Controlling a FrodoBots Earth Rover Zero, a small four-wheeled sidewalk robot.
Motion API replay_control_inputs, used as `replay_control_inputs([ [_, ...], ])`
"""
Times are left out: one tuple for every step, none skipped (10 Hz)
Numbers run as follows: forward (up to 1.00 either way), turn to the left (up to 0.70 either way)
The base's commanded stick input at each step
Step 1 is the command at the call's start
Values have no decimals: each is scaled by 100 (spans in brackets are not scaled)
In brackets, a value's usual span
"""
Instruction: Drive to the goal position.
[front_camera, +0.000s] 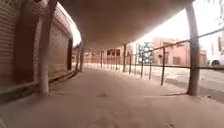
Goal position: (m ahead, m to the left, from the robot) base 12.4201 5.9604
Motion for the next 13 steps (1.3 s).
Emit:
replay_control_inputs([
  [70, 0],
  [70, 0],
  [70, 0],
  [70, 0],
  [70, 0],
  [70, 0],
  [70, 0],
  [0, 0],
  [0, 0],
  [0, 0],
  [0, 0],
  [0, 0],
  [0, 0],
])
